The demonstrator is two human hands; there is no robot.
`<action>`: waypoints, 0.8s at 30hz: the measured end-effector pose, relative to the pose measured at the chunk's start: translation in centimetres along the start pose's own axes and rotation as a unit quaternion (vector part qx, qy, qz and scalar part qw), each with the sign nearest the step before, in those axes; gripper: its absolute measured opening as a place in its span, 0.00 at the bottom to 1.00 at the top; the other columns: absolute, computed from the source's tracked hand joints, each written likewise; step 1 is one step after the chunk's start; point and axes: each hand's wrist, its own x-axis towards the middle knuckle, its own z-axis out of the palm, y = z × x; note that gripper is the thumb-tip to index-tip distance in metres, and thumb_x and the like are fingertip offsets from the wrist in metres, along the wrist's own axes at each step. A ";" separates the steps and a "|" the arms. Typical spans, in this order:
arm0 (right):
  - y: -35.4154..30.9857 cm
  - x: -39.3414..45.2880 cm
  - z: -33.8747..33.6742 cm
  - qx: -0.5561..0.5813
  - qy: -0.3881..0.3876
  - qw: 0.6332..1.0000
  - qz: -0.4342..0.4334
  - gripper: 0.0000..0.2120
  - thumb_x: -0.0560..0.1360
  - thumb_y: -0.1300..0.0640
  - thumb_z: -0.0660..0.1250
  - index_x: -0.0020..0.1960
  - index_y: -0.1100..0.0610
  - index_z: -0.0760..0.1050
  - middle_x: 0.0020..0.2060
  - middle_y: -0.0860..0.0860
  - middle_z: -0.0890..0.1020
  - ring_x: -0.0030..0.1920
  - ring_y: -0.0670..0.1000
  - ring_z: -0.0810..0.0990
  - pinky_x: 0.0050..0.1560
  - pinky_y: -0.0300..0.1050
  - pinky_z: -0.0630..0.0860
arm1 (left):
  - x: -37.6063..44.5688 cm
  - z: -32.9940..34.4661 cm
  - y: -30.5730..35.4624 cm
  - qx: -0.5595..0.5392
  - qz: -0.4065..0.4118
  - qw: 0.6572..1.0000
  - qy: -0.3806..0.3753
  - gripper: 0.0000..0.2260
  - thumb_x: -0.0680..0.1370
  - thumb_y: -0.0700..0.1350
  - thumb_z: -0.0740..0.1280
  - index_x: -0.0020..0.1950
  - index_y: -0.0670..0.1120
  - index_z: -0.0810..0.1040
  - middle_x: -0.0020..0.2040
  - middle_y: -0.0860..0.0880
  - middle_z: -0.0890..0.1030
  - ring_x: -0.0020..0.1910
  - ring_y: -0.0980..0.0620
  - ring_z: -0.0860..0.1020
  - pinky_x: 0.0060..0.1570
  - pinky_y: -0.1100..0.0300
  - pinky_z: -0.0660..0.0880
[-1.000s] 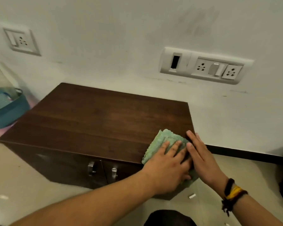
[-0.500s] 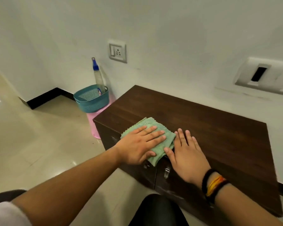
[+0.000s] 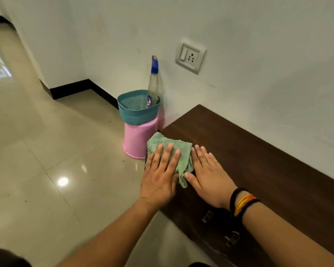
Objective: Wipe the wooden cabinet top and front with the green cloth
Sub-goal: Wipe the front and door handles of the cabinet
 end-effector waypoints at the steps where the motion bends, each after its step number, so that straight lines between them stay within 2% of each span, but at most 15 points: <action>1: -0.1 0.6 0.0 -0.003 -0.005 1.000 -0.012 0.38 0.78 0.36 0.38 0.80 0.56 0.35 0.81 0.54 0.41 0.80 0.51 0.36 0.79 0.49 0.38 | -0.5 0.7 0.4 -0.035 -0.024 0.999 0.019 0.29 0.82 0.51 0.55 0.81 0.43 0.54 0.81 0.40 0.53 0.81 0.38 0.50 0.77 0.39 0.54; 4: -0.6 2.0 -0.2 -0.006 -0.014 0.999 -0.039 0.38 0.81 0.37 0.44 0.80 0.57 0.33 0.81 0.53 0.40 0.80 0.51 0.36 0.80 0.49 0.39 | -1.4 2.5 1.3 -0.121 -0.096 0.987 0.054 0.30 0.82 0.49 0.54 0.81 0.38 0.51 0.81 0.36 0.49 0.81 0.37 0.48 0.78 0.41 0.50; 7: -0.9 3.2 -0.2 -0.015 -0.011 0.998 -0.054 0.38 0.82 0.37 0.47 0.80 0.55 0.33 0.81 0.52 0.40 0.80 0.51 0.36 0.80 0.50 0.40 | -2.4 3.8 2.2 -0.189 -0.188 0.961 0.068 0.30 0.83 0.52 0.50 0.81 0.37 0.51 0.82 0.38 0.47 0.81 0.41 0.46 0.78 0.41 0.52; 10: -1.1 4.0 0.1 -0.033 -0.004 0.997 -0.065 0.36 0.82 0.37 0.47 0.81 0.51 0.34 0.81 0.49 0.40 0.80 0.50 0.36 0.80 0.51 0.41 | -2.8 5.0 3.3 -0.255 -0.221 0.934 0.114 0.30 0.83 0.54 0.47 0.80 0.36 0.53 0.82 0.40 0.48 0.81 0.43 0.46 0.76 0.38 0.53; 11: -1.2 4.2 0.1 -0.028 -0.003 0.997 -0.068 0.35 0.82 0.37 0.46 0.81 0.50 0.35 0.81 0.49 0.40 0.80 0.50 0.37 0.80 0.51 0.41 | -2.2 5.2 3.8 -0.295 -0.244 0.911 0.150 0.30 0.83 0.53 0.49 0.80 0.36 0.52 0.82 0.43 0.49 0.81 0.44 0.48 0.76 0.39 0.53; 13: -1.2 4.4 0.0 -0.005 0.002 0.998 -0.070 0.34 0.81 0.36 0.43 0.81 0.49 0.36 0.81 0.48 0.42 0.80 0.49 0.38 0.80 0.51 0.42 | 0.4 4.5 4.4 -0.389 -0.336 0.827 0.229 0.32 0.82 0.52 0.52 0.81 0.39 0.47 0.81 0.55 0.54 0.80 0.49 0.55 0.76 0.40 0.56; 14: -1.1 4.5 0.0 0.007 0.004 0.998 -0.070 0.34 0.81 0.35 0.40 0.81 0.48 0.37 0.81 0.47 0.42 0.80 0.48 0.38 0.80 0.51 0.42 | 1.9 4.0 4.4 -0.419 -0.375 0.788 0.252 0.32 0.81 0.52 0.53 0.82 0.42 0.47 0.80 0.57 0.55 0.79 0.49 0.57 0.75 0.40 0.57; 15: -1.1 4.6 0.0 0.012 0.006 0.997 -0.071 0.34 0.80 0.34 0.38 0.81 0.47 0.38 0.81 0.47 0.42 0.80 0.48 0.38 0.80 0.51 0.42 | 3.1 3.7 4.1 -0.427 -0.398 0.767 0.265 0.32 0.80 0.52 0.53 0.82 0.45 0.47 0.80 0.54 0.56 0.80 0.48 0.56 0.76 0.40 0.56; 16: -1.1 4.7 0.1 0.012 0.006 0.997 -0.072 0.33 0.79 0.34 0.37 0.81 0.45 0.39 0.81 0.47 0.43 0.80 0.48 0.39 0.80 0.51 0.42 | 3.6 3.8 3.9 -0.416 -0.407 0.767 0.268 0.32 0.79 0.52 0.53 0.82 0.46 0.49 0.82 0.50 0.54 0.80 0.47 0.53 0.77 0.40 0.53; 17: -1.1 4.7 0.3 0.008 0.007 0.997 -0.072 0.33 0.79 0.34 0.37 0.81 0.44 0.40 0.81 0.47 0.43 0.80 0.48 0.39 0.80 0.51 0.42 | 3.5 4.4 3.6 -0.394 -0.401 0.783 0.266 0.32 0.79 0.52 0.53 0.82 0.47 0.49 0.82 0.46 0.51 0.81 0.47 0.50 0.78 0.42 0.51; 19: -1.1 4.6 0.6 -0.001 0.009 0.997 -0.070 0.31 0.80 0.35 0.39 0.81 0.43 0.42 0.81 0.47 0.43 0.80 0.49 0.40 0.80 0.51 0.42 | 1.5 6.2 3.7 -0.362 -0.378 0.815 0.249 0.32 0.79 0.51 0.52 0.82 0.48 0.46 0.83 0.44 0.48 0.81 0.49 0.46 0.78 0.42 0.48; 20: -1.1 4.6 0.6 -0.004 0.009 0.998 -0.068 0.30 0.82 0.36 0.41 0.81 0.43 0.42 0.81 0.47 0.43 0.80 0.49 0.40 0.80 0.51 0.42 | 0.0 7.2 3.9 -0.361 -0.378 0.820 0.233 0.32 0.79 0.51 0.51 0.82 0.52 0.43 0.83 0.45 0.47 0.81 0.50 0.45 0.78 0.41 0.48; 22: -1.1 4.6 0.5 -0.002 0.003 0.998 -0.070 0.29 0.83 0.38 0.43 0.81 0.42 0.41 0.81 0.48 0.43 0.80 0.49 0.39 0.80 0.50 0.42 | -2.2 8.6 4.5 -0.383 -0.394 0.811 0.201 0.32 0.78 0.51 0.50 0.79 0.63 0.38 0.83 0.47 0.45 0.81 0.51 0.44 0.77 0.39 0.48; 23: -1.0 4.5 0.4 0.001 0.002 0.997 -0.073 0.29 0.83 0.37 0.43 0.81 0.42 0.41 0.81 0.47 0.43 0.80 0.48 0.39 0.80 0.50 0.42 | -2.4 8.7 4.5 -0.398 -0.399 0.801 0.204 0.33 0.77 0.50 0.52 0.79 0.65 0.39 0.83 0.48 0.45 0.81 0.52 0.45 0.77 0.39 0.49; 24: -1.0 4.5 0.3 0.004 0.002 0.997 -0.078 0.29 0.82 0.37 0.43 0.81 0.41 0.42 0.81 0.47 0.43 0.80 0.48 0.39 0.79 0.49 0.41 | -1.8 8.3 4.5 -0.415 -0.406 0.784 0.220 0.34 0.76 0.50 0.53 0.79 0.63 0.42 0.83 0.47 0.47 0.81 0.51 0.46 0.77 0.40 0.49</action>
